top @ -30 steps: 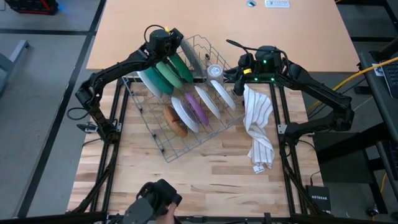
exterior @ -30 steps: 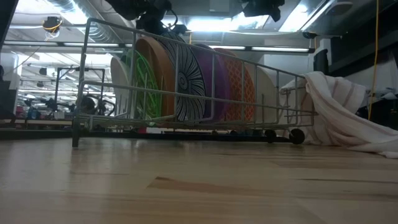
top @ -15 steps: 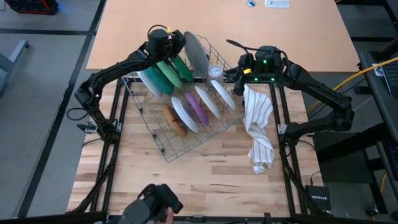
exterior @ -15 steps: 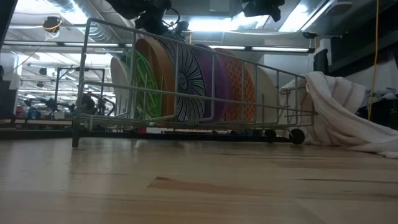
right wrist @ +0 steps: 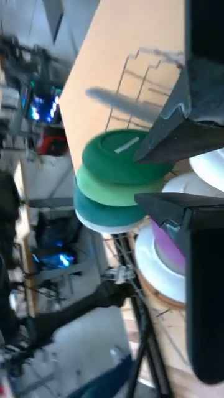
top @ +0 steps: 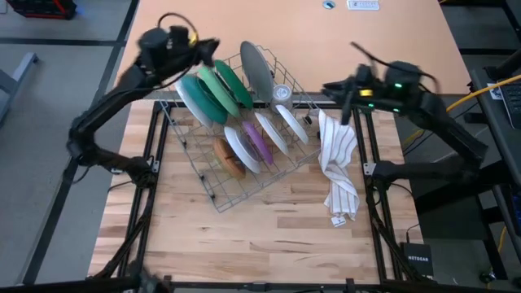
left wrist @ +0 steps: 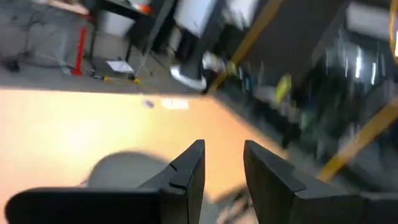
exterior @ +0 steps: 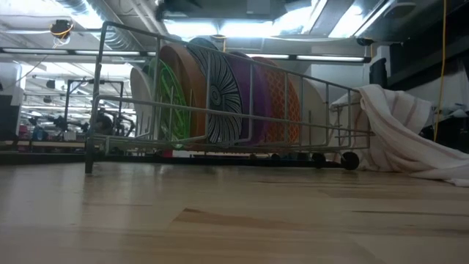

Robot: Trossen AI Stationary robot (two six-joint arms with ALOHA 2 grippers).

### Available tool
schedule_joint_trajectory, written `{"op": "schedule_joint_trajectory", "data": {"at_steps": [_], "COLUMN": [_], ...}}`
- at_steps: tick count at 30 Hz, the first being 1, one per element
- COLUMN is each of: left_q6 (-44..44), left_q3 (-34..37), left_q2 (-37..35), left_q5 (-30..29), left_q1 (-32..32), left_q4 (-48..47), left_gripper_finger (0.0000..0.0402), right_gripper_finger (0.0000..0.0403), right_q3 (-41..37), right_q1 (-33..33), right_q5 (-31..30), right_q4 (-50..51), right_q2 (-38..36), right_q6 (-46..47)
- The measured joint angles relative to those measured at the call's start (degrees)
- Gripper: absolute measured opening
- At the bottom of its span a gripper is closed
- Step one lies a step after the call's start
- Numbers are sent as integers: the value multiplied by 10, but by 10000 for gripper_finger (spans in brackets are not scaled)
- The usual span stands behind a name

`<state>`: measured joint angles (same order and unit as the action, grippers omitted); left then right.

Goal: Sort dishes
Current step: Return to Home Position

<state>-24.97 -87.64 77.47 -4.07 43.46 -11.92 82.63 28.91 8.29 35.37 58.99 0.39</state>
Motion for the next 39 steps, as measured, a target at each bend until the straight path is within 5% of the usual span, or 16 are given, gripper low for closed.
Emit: {"op": "schedule_joint_trajectory", "data": {"at_steps": [5, 10, 18, 27, 39], "left_q6": [106, 110, 13, -8, 104], "left_q3": [0, 74, 320, 555, 781], "left_q2": [-89, -156, -271, -375, -490], "left_q5": [54, 56, 56, 67, 67], "left_q1": [-24, -86, -201, -358, -464], "left_q4": [-215, -266, -46, 241, 403], "left_gripper_finger": [100, 100, 100, 100, 100], "right_gripper_finger": [87, 87, 87, 87, 87], "right_q3": [-13, -139, -368, -473, -576], "right_q1": [0, 0, 0, 0, 0], "right_q5": [-80, -35, -8, 11, 116], "right_q4": [60, 10, -164, -201, -231], "right_q2": [-78, -171, -336, -490, -528], "right_q6": [41, 133, 290, 365, 365]}}
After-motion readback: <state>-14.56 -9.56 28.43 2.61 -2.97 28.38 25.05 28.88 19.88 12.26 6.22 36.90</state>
